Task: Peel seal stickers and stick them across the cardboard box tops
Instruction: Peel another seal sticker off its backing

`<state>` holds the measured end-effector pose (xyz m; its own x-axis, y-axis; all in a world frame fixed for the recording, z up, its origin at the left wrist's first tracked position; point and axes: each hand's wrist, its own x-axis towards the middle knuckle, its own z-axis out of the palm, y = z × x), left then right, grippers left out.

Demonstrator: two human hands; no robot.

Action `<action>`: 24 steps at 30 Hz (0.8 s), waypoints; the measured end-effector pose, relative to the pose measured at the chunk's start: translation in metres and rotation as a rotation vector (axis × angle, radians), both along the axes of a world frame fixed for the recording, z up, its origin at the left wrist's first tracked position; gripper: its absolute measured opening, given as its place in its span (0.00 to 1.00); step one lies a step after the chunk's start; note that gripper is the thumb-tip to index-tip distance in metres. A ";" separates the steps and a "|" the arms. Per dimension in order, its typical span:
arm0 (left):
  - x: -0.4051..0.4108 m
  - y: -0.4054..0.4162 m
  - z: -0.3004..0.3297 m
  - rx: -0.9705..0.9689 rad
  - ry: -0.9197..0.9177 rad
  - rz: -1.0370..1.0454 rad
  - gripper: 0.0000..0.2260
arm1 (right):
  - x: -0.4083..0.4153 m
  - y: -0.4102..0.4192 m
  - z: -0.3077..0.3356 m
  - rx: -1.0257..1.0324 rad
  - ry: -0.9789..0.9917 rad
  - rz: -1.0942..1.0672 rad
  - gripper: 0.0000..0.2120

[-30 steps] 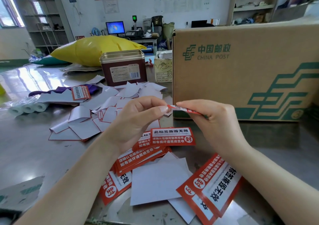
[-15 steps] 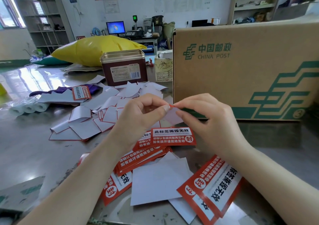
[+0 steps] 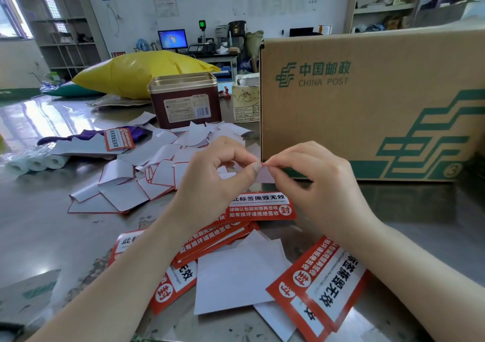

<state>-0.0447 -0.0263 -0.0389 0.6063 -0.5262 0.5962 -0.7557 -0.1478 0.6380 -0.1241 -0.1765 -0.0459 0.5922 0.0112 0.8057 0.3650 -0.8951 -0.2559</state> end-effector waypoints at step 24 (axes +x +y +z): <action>-0.003 -0.001 0.002 0.031 0.218 -0.080 0.05 | -0.002 -0.005 0.010 0.674 0.440 0.172 0.08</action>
<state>-0.0473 -0.0270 -0.0373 0.6751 -0.5935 0.4383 -0.6102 -0.1152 0.7838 -0.1260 -0.1812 -0.0359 0.8896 -0.2724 0.3667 0.2242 -0.4391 -0.8700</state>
